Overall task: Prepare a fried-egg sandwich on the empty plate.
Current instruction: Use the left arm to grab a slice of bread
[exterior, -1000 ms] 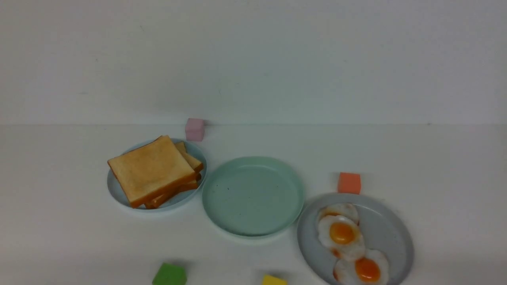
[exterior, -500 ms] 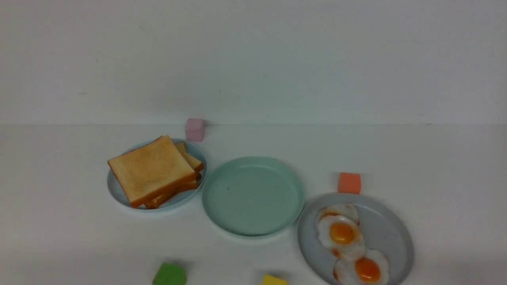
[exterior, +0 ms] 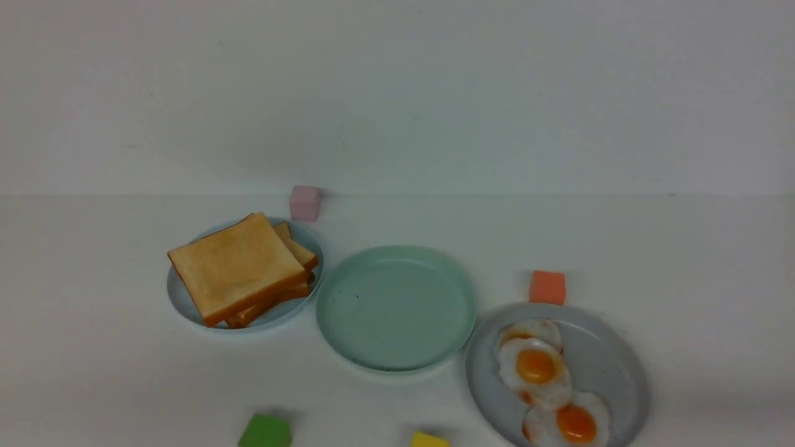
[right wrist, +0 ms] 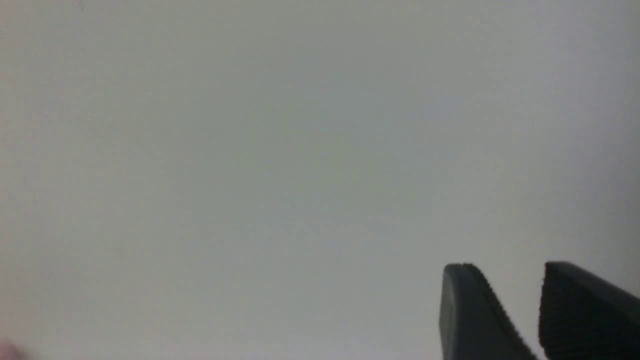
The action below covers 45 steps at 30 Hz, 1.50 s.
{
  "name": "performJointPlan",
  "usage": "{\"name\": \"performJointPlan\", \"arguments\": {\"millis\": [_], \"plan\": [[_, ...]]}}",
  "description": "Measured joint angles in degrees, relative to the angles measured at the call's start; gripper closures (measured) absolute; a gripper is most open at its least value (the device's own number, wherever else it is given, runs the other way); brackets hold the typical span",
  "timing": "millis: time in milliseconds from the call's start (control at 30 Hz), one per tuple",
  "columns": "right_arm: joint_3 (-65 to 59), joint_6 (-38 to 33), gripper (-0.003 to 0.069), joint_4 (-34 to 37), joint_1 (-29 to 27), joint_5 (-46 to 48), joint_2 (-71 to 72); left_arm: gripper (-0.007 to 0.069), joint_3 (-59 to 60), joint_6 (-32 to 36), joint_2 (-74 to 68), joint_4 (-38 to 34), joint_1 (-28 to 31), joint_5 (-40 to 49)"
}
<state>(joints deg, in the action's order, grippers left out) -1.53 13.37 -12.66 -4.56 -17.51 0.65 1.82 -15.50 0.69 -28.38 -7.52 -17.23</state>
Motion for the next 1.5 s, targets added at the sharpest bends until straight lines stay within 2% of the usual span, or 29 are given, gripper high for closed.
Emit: {"name": "performJointPlan", "arguments": {"millis": [67,133,333,367,500,533,567,600,700,833,933,1067,1167,1300,1400,1500], "plan": [[0.07,4.95,0.0418,0.14,0.0,-5.61,0.0,0.0386,-0.81,0.0,0.0,-0.54,0.0,-1.67],[1.39,8.24,0.0418,0.28,0.0,-7.32,-0.19,0.0386,-3.43,0.27,0.0,-0.54,0.0,-1.77],[14.94,13.87,0.0418,3.95,0.0,-5.12,-7.78,0.0386,-15.15,2.41,-5.29,-0.44,0.0,0.02],[20.27,14.25,0.0418,4.49,0.0,-3.59,-11.07,0.0386,-20.22,2.61,-9.16,-0.37,0.0,2.81],[33.35,14.67,0.0418,4.84,0.0,4.9,-19.05,0.0386,-30.87,2.9,-17.71,0.44,0.0,13.38],[38.58,14.89,0.0418,4.96,0.0,13.09,-22.63,0.0386,-35.92,3.15,-22.66,1.84,0.0,20.55],[39.15,14.89,0.0418,4.97,0.0,14.09,-23.09,0.0386,-36.39,3.24,-23.23,2.02,0.0,22.38],[43.4,15.33,0.0418,5.09,0.0,21.03,-27.28,0.0386,-39.81,3.62,-27.71,3.52,0.0,29.4],[46.31,15.97,0.0418,5.46,0.0,33.18,-33.33,0.0386,-42.01,4.9,-34.61,5.93,0.0,37.08],[46.64,16.23,0.0418,6.77,0.0,43.29,-40.33,0.0386,-42.44,6.57,-42.89,7.83,0.0,37.92],[46.71,16.23,0.0418,10.39,0.81,48.13,-45.6,0.0386,-42.64,6.07,-48.66,5.71,0.0,38.33],[46.83,12.29,0.0418,15.51,4.12,53.37,-50.36,0.0386,-43.38,3.42,-54.83,1.63,0.0,41.47],[46.83,3.51,0.0418,23.43,9.36,58.52,-54.48,0.0386,-46.01,2.2,-62.49,0.06,0.0,47.88],[46.83,-5.62,0.0418,31.61,15.86,60.43,-58.13,0.0386,-53.01,3.62,-71.19,-0.11,0.0,54.64],[46.83,-8.54,0.0418,34.54,19.13,60.43,-59.76,0.0386,-58.26,5.78,-77.18,-1.3,1.58,57.44],[46.83,-9.93,0.0418,34.91,20.87,60.44,-60.09,0.0386,-61.8,7.94,-83.05,-3.61,6.44,59.49]]}}
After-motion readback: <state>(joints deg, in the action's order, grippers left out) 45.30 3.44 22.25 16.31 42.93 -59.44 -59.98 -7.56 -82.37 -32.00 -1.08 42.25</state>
